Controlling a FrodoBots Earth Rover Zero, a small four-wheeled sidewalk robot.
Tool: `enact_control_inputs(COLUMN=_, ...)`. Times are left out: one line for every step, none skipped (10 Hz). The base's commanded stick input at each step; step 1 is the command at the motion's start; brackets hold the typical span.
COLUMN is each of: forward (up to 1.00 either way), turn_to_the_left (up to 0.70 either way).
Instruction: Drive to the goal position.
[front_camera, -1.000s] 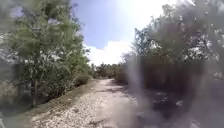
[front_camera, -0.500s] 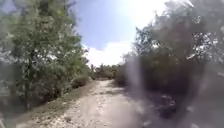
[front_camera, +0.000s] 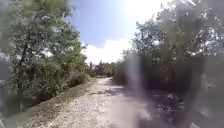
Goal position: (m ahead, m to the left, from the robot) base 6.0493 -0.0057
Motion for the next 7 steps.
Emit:
enact_control_inputs(forward=0.6, turn_to_the_left=0.01)
enact_control_inputs(forward=0.6, turn_to_the_left=0.01)
enact_control_inputs(forward=0.6, turn_to_the_left=0.01)
enact_control_inputs(forward=0.6, turn_to_the_left=0.01)
enact_control_inputs(forward=0.6, turn_to_the_left=0.01)
enact_control_inputs(forward=0.6, turn_to_the_left=0.01)
enact_control_inputs(forward=0.6, turn_to_the_left=0.01)
